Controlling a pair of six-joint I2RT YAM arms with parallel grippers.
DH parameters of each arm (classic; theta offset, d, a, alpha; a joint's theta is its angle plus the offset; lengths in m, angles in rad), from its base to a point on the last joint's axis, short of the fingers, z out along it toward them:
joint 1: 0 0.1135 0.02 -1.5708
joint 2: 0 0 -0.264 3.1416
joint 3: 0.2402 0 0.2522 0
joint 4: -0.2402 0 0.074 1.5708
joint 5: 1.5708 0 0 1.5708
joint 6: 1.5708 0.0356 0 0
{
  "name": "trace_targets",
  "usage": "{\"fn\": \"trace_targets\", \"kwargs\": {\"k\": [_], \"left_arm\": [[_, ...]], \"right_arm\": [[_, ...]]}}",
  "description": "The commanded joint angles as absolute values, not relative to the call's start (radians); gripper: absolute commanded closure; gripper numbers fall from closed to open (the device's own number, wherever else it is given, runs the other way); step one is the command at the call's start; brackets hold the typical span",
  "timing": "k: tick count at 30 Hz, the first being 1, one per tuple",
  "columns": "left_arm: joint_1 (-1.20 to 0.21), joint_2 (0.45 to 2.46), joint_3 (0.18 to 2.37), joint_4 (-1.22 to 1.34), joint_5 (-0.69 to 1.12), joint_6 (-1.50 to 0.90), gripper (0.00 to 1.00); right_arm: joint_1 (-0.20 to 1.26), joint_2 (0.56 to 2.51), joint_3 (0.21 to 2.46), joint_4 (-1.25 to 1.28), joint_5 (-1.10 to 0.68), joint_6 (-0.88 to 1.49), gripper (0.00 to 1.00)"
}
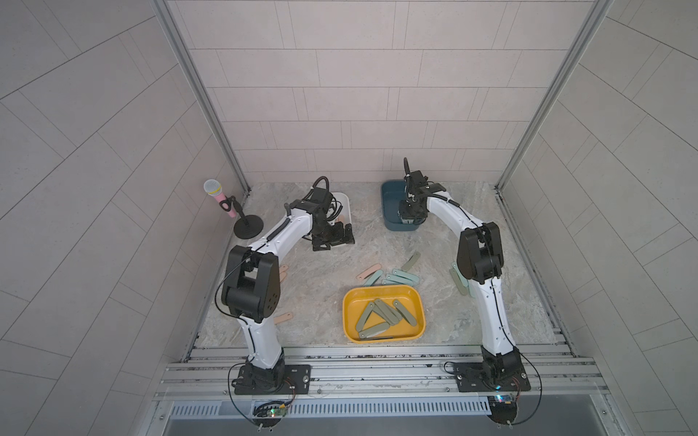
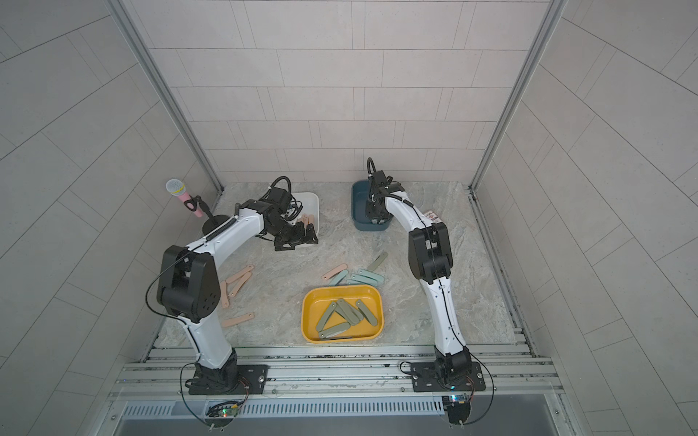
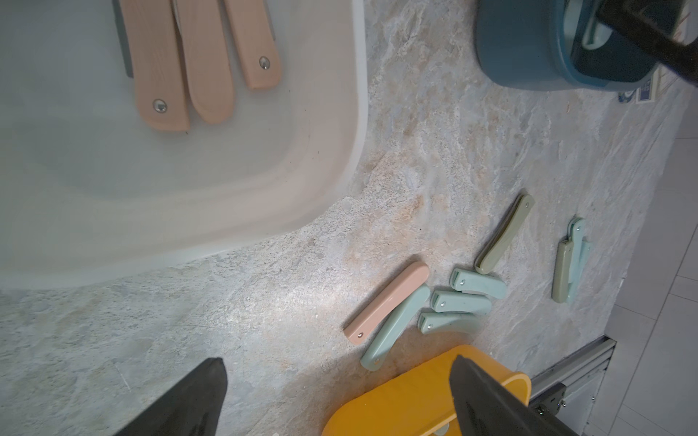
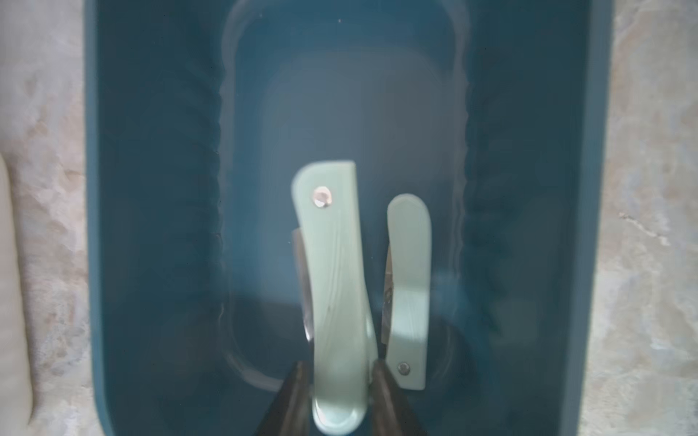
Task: Place the fruit knives into the storage box by color
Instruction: Place the fruit knife in the storage box, then pick up the fruit knife from the center of the board.
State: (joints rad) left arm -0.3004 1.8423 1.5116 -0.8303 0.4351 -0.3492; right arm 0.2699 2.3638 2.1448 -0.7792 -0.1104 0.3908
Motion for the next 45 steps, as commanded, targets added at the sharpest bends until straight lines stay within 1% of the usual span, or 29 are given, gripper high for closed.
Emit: {"fn": "trace_targets", "kwargs": {"k": [1, 7, 11, 13, 15, 19, 22, 25, 30, 37, 41, 45], "left_arm": [[-0.326, 1.851, 1.545, -0.898, 0.366, -0.284, 0.00], [-0.413, 1.854, 1.556, -0.956, 0.270, -0.208, 0.01], [-0.500, 1.892, 1.591, -1.008, 0.200, -0.140, 0.04], [-0.528, 1.917, 1.601, -1.023, 0.189, -0.122, 0.04], [-0.552, 1.941, 1.607, -1.026, 0.175, -0.111, 0.04], [-0.583, 1.992, 1.631, -1.023, 0.152, -0.104, 0.04], [-0.612, 2.020, 1.637, -1.004, 0.122, -0.100, 0.04], [-0.638, 2.049, 1.633, -0.984, 0.107, -0.095, 0.07], [-0.655, 2.084, 1.629, -0.965, 0.102, -0.100, 0.18], [-0.686, 2.127, 1.645, -0.960, 0.095, -0.113, 0.20], [-0.685, 2.158, 1.662, -0.970, 0.073, -0.115, 0.32], [-0.685, 2.179, 1.684, -0.974, 0.065, -0.118, 0.40]], "right_arm": [[0.270, 2.308, 2.154, -0.827, -0.109, 0.376, 0.59], [0.279, 2.146, 2.034, -0.812, -0.117, 0.386, 0.49], [0.279, 1.993, 1.858, -0.767, -0.131, 0.399, 0.40], [0.279, 1.927, 1.773, -0.741, -0.149, 0.399, 0.33], [0.279, 1.864, 1.685, -0.713, -0.167, 0.397, 0.20], [0.278, 1.769, 1.560, -0.681, -0.180, 0.390, 0.00], [0.277, 1.718, 1.497, -0.675, -0.171, 0.382, 0.00], [0.274, 1.697, 1.461, -0.676, -0.173, 0.380, 0.00], [0.273, 1.682, 1.448, -0.680, -0.176, 0.379, 0.00], [0.273, 1.666, 1.436, -0.675, -0.194, 0.383, 0.00], [0.272, 1.652, 1.421, -0.667, -0.199, 0.388, 0.00], [0.271, 1.645, 1.413, -0.666, -0.201, 0.388, 0.00]]}}
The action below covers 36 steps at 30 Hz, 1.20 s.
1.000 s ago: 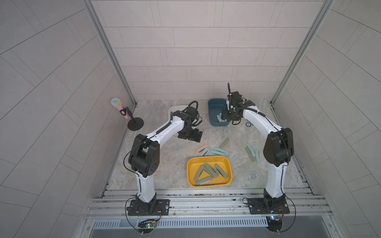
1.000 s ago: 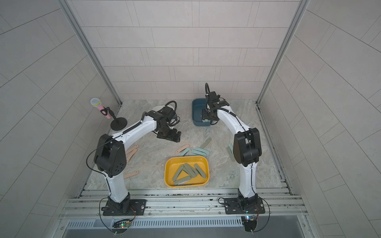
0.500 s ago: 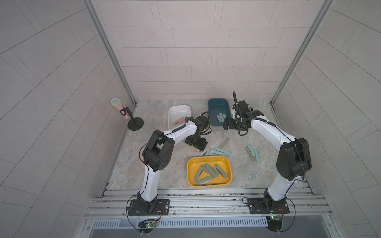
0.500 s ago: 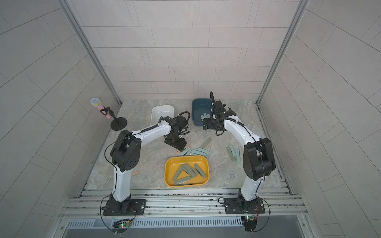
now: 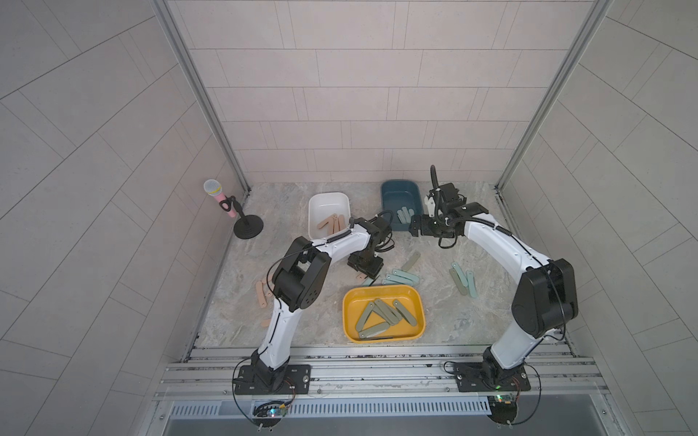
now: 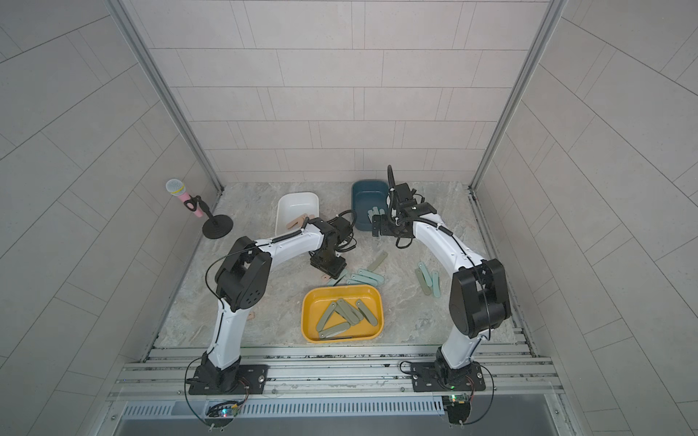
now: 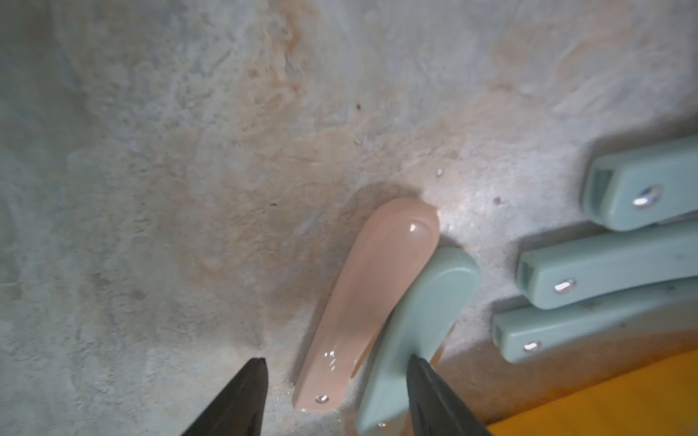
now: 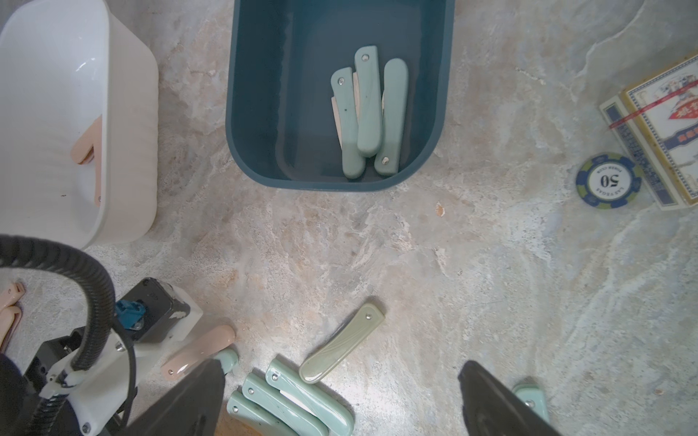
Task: Place the fruit knives into the storage box by color
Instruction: Pick up the fruit knife from the center of the board.
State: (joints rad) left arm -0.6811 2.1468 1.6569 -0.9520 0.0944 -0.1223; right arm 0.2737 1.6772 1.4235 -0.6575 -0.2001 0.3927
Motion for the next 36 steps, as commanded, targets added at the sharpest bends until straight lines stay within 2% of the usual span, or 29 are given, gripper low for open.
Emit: {"fn": "trace_targets", "kwargs": {"k": [1, 7, 14, 19, 22, 27, 36], "left_arm": [[-0.686, 2.184, 1.691, -0.977, 0.064, -0.118, 0.42], [-0.662, 2.201, 1.716, -0.985, 0.059, -0.143, 0.56], [-0.638, 2.187, 1.726, -0.983, 0.102, -0.200, 0.57], [-0.637, 2.194, 1.738, -0.988, 0.135, -0.225, 0.51], [-0.623, 2.185, 1.726, -0.990, 0.128, -0.242, 0.62], [-0.610, 2.151, 1.701, -0.976, 0.135, -0.255, 0.69], [-0.575, 2.100, 1.602, -0.951, 0.099, -0.275, 0.71]], "right_arm": [[0.271, 1.643, 1.413, -0.667, -0.202, 0.389, 0.00], [0.270, 1.646, 1.410, -0.661, -0.211, 0.390, 0.00], [0.270, 1.649, 1.407, -0.655, -0.222, 0.390, 0.00], [0.270, 1.648, 1.402, -0.650, -0.228, 0.391, 0.00], [0.270, 1.645, 1.398, -0.646, -0.231, 0.391, 0.00], [0.270, 1.644, 1.394, -0.641, -0.241, 0.393, 0.00], [0.269, 1.635, 1.387, -0.637, -0.248, 0.394, 0.00]]}}
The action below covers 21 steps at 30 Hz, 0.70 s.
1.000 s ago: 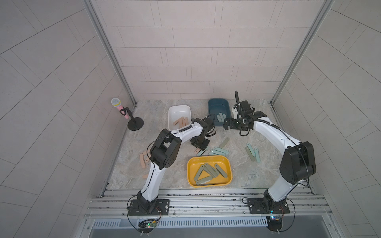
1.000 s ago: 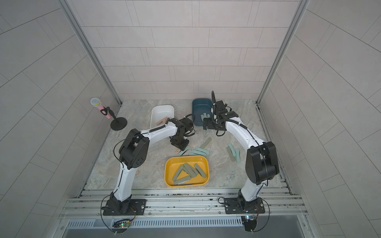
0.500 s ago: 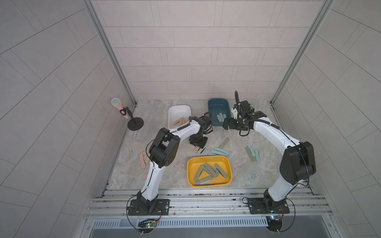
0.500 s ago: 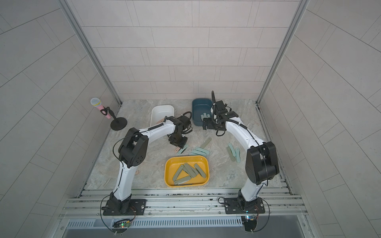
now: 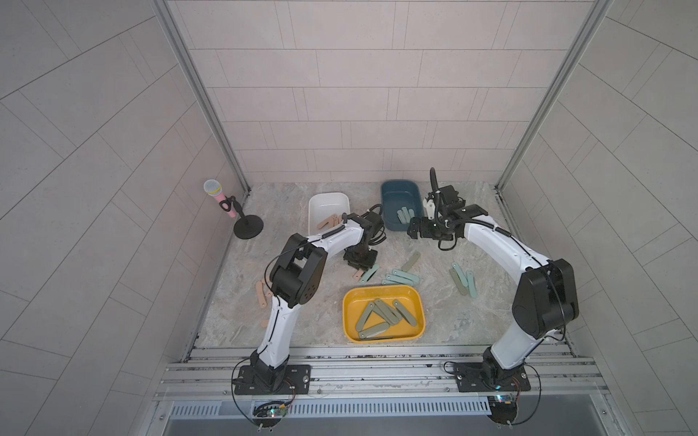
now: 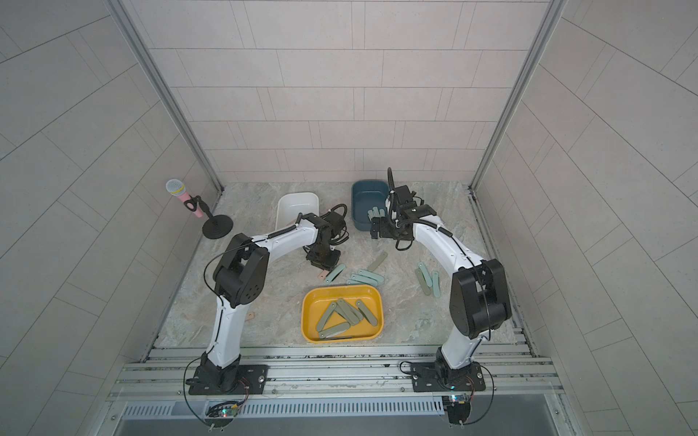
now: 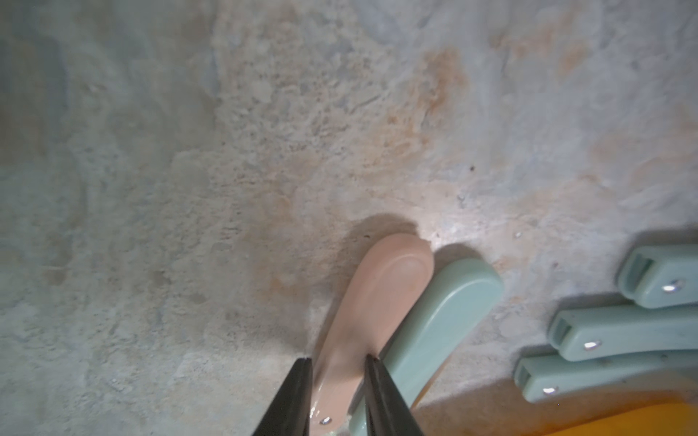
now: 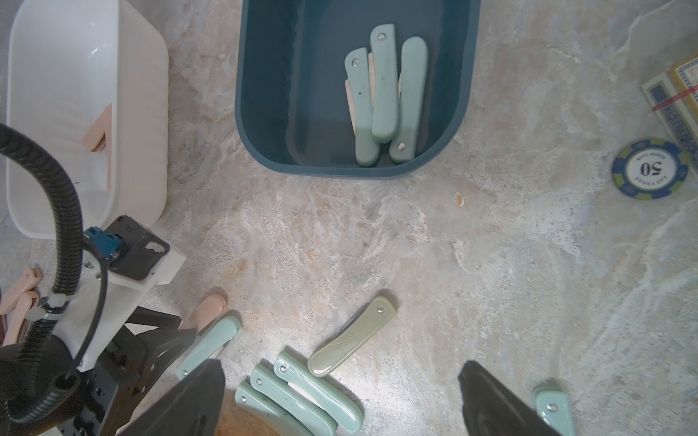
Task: Place the fruit knives into the storage box by color
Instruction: Pick up the fruit knife from the center of the board.
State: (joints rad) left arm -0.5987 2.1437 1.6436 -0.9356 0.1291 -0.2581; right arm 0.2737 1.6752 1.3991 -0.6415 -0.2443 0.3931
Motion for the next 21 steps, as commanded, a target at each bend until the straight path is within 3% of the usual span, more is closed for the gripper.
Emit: {"fn": "trace_targets", "kwargs": {"k": [1, 9, 13, 16, 18, 21], "left_arm": [[-0.569, 2.086, 1.591, -0.947, 0.100, -0.278, 0.71], [-0.564, 2.015, 1.535, -0.909, 0.079, -0.287, 0.69], [-0.566, 2.038, 1.558, -0.907, 0.101, -0.268, 0.43], [-0.576, 2.034, 1.556, -0.902, 0.118, -0.260, 0.30], [-0.582, 2.024, 1.544, -0.889, 0.119, -0.259, 0.24], [-0.584, 2.040, 1.530, -0.887, 0.113, -0.265, 0.23]], "right_arm": [[0.270, 1.637, 1.388, -0.636, -0.252, 0.396, 0.00], [0.270, 1.634, 1.394, -0.632, -0.270, 0.404, 0.00], [0.270, 1.629, 1.390, -0.632, -0.270, 0.406, 0.00], [0.270, 1.627, 1.391, -0.631, -0.270, 0.406, 0.00], [0.270, 1.630, 1.393, -0.629, -0.270, 0.409, 0.00], [0.272, 1.638, 1.397, -0.629, -0.277, 0.411, 0.00]]}}
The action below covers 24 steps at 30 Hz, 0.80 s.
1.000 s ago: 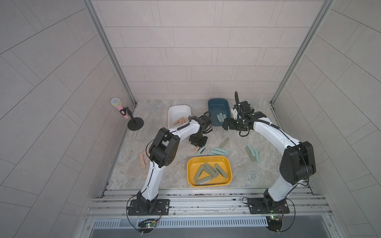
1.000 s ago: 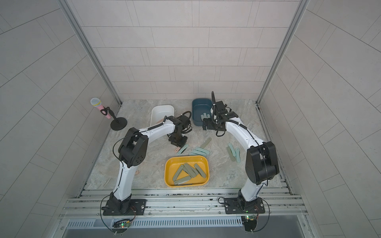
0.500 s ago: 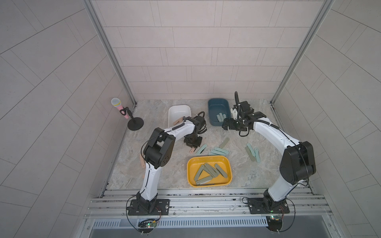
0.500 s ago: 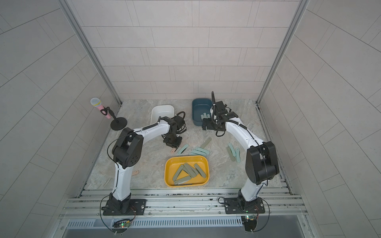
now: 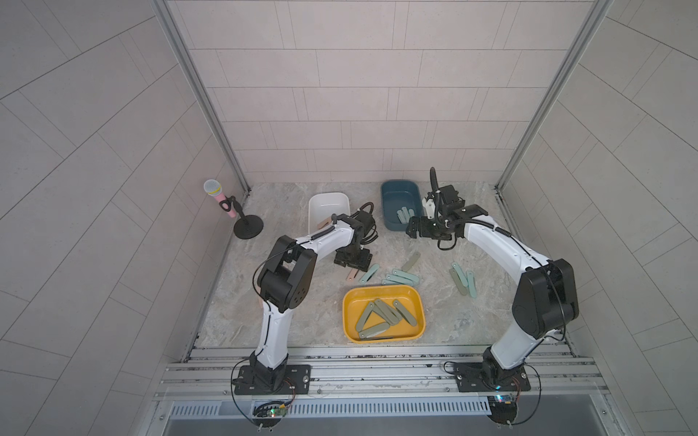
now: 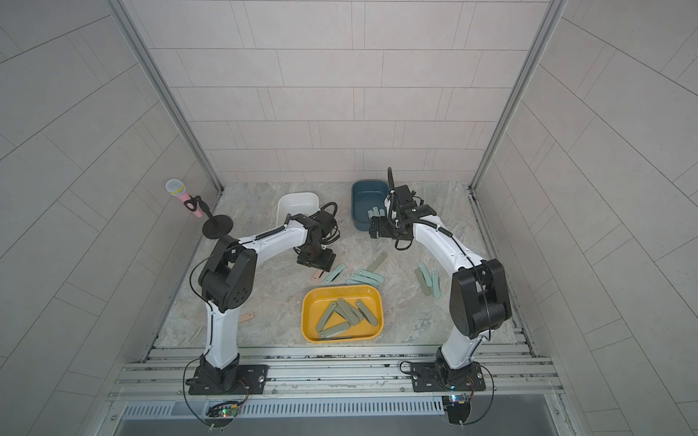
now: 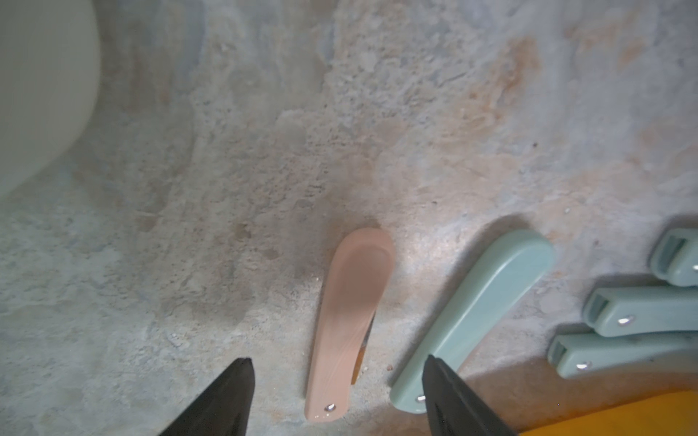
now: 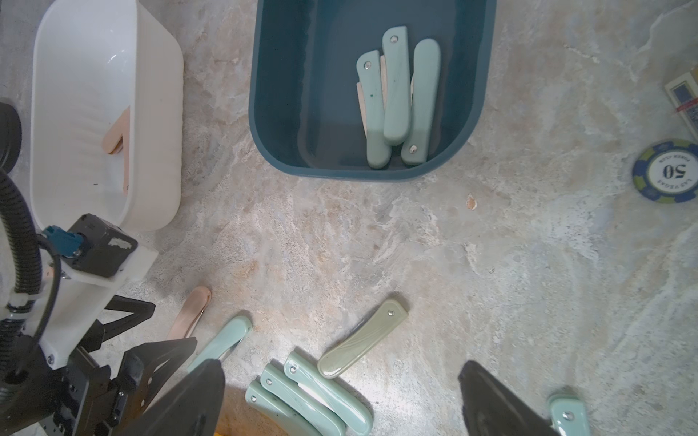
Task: Place the fruit knives into the storage box by color
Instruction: Pick up the fruit knife from the center of the board.
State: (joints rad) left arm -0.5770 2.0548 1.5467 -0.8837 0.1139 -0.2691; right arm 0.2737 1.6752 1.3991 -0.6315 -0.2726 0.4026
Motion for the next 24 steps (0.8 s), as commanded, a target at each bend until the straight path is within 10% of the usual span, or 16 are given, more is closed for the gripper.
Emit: {"fn": "trace_targets", "kwargs": {"k": [1, 24], "left_arm": [[-0.583, 2.050, 1.525, -0.891, 0.107, -0.264, 0.27], [-0.581, 2.027, 1.609, -0.977, 0.079, -0.279, 0.80]], "right_arm": [[0.272, 1.639, 1.397, -0.630, -0.278, 0.411, 0.00], [0.274, 1.607, 1.361, -0.622, -0.274, 0.421, 0.00]]}}
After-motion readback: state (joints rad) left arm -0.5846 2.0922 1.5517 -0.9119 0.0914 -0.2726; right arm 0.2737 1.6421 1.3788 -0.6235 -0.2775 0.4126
